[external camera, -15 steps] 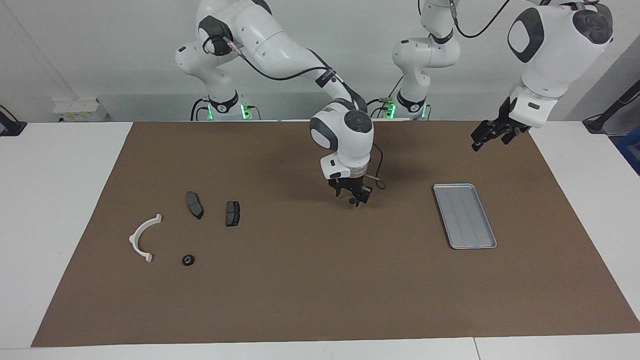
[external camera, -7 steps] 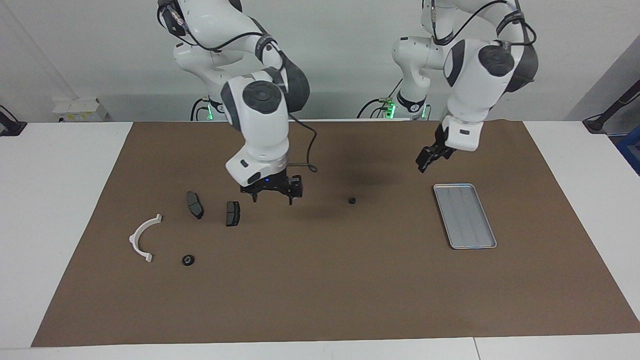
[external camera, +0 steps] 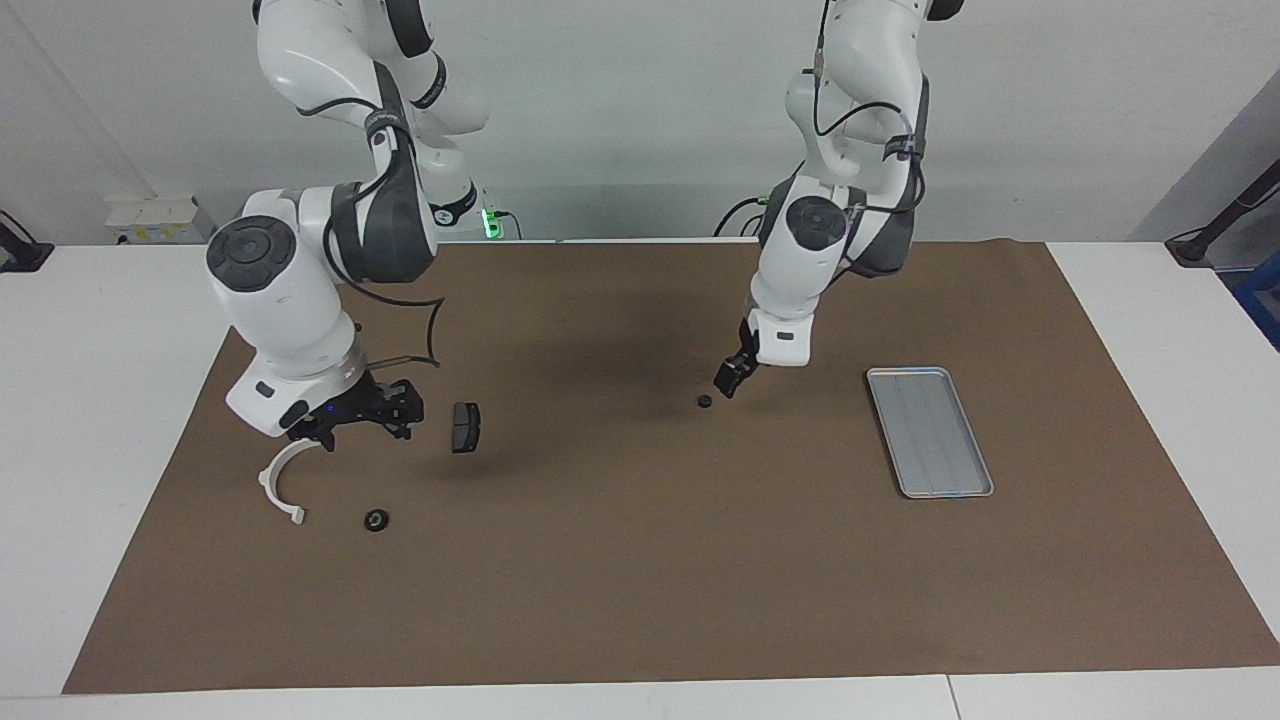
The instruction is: Pick bearing gear from pile to tray
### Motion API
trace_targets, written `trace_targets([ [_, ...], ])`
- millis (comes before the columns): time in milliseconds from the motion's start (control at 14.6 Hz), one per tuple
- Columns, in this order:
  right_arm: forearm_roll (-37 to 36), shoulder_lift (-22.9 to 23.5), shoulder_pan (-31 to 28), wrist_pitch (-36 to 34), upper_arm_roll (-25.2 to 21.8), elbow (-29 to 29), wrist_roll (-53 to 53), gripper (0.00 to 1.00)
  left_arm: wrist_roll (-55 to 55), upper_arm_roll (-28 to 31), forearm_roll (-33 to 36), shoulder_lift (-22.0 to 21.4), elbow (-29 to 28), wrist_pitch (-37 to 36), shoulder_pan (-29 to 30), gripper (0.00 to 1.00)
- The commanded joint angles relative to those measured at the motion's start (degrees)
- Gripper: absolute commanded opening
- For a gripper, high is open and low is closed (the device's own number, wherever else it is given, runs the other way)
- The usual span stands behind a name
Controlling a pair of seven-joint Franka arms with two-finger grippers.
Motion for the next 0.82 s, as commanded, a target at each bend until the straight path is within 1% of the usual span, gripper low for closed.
trace_targets([
  [0,0.45,0.38,-2.62,8.39,1.03,-6.43,-2.23,1.00,-2.83,1.23,-0.92,3.00,0.91,2.25,-1.79,1.00],
  [137,0.45,2.04,-2.63,10.69,0.95,-7.32,-1.88,1.00,-2.92,1.23,-0.92,3.52,0.82,3.04,-1.88,1.00],
  [273,0.36,4.42,-3.59,12.53,0.94,-6.62,-1.88,1.00,-3.01,1.23,-0.92,3.96,0.82,2.69,-2.92,1.00],
  [410,0.36,7.84,-4.30,14.56,0.95,-5.22,-1.88,1.00,-3.01,1.23,-0.92,3.96,0.91,2.25,-3.29,1.00],
  [615,0.45,10.40,-4.21,14.92,0.95,-4.07,-1.00,1.00,-3.10,1.23,-0.92,3.96,0.73,2.95,-4.51,1.00],
  [684,0.54,11.01,-4.21,15.70,0.95,-4.07,-0.04,1.00,-3.10,1.23,-0.92,4.05,0.65,2.95,-4.52,0.98],
  [752,0.63,11.54,-4.12,16.93,0.95,-4.07,0.75,1.00,-3.10,1.23,-0.92,4.05,0.65,3.21,-4.52,0.95],
])
